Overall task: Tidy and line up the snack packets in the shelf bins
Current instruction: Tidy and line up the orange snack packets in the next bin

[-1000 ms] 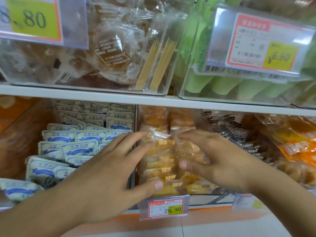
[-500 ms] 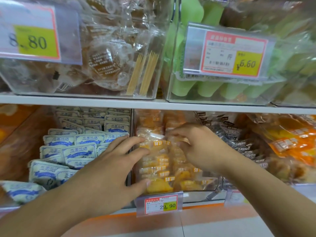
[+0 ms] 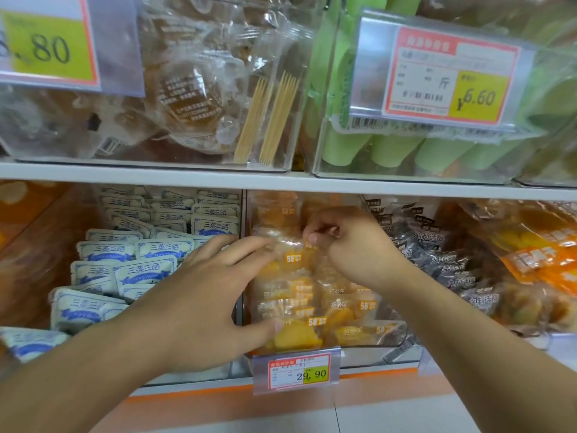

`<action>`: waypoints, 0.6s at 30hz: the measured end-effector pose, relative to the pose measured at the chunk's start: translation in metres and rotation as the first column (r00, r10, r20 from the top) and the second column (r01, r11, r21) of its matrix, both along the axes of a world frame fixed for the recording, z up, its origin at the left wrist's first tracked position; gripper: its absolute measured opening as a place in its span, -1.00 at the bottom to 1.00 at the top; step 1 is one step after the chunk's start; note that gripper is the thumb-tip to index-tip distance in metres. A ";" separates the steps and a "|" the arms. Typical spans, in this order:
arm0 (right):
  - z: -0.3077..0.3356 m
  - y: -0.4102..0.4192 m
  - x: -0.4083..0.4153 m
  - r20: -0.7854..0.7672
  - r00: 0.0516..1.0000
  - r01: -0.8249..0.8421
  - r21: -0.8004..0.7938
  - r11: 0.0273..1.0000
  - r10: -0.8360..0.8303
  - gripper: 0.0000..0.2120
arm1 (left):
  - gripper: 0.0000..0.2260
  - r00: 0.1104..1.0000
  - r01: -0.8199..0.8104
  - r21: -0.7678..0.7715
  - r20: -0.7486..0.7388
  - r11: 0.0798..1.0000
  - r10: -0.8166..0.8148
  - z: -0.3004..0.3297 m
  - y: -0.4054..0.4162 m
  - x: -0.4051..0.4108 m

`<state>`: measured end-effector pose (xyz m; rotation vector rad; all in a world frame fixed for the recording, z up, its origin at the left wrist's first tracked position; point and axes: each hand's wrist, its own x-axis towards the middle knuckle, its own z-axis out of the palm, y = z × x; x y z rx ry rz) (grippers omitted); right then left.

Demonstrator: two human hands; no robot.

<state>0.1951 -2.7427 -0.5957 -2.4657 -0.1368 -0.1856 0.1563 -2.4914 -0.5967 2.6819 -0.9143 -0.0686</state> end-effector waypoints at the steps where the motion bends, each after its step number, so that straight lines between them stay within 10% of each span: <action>1: 0.001 0.000 0.000 0.023 1.000 -0.001 0.013 1.000 0.001 -0.87 | -0.21 1.000 -0.003 -0.008 -0.002 1.000 0.003 -0.001 0.000 -0.001; 9: -0.001 0.005 -0.001 -0.054 0.986 -0.155 0.066 0.986 0.159 -0.73 | -0.07 0.998 -0.055 -0.131 -0.040 0.990 0.050 -0.002 -0.002 -0.009; 18: 0.034 -0.028 -0.032 0.250 0.968 0.050 -0.151 0.987 -0.011 -0.72 | -0.21 0.996 -0.030 -0.072 0.087 0.997 0.036 -0.001 -0.007 -0.011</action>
